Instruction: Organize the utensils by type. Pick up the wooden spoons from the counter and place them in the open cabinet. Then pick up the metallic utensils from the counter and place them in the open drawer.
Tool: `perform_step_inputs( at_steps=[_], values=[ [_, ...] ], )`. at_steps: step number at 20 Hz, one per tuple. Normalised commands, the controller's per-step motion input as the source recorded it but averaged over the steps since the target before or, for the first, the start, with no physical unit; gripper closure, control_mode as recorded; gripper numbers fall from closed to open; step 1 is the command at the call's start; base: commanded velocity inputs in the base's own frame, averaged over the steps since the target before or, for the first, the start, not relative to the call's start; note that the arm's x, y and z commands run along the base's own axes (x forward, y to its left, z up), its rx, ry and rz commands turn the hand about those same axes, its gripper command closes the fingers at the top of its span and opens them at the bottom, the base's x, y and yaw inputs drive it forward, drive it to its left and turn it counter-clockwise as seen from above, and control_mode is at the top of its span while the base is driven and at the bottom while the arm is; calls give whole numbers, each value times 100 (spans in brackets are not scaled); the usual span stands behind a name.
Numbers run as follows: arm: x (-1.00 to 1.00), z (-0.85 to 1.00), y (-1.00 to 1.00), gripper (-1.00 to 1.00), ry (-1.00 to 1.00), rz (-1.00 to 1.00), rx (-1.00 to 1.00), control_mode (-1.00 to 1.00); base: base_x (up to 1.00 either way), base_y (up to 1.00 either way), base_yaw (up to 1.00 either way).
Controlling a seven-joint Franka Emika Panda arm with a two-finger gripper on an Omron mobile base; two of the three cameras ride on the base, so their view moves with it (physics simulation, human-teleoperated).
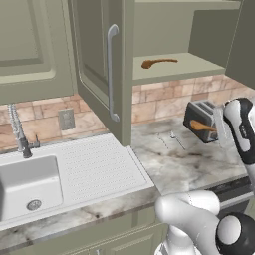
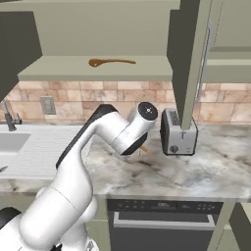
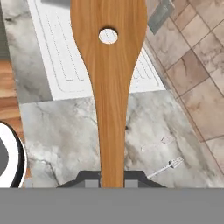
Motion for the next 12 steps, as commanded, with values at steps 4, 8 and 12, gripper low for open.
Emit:
perform_step_inputs(
  at_steps=[4,8,12],
  values=[
    [-1,52,43,100,-29,34,-4,-100,0,0,0],
    [14,54,34,100,-21,32,-3,-100,0,0,0],
    [18,62,29,100,-15,32,0,-100,0,0,0]
  ],
)
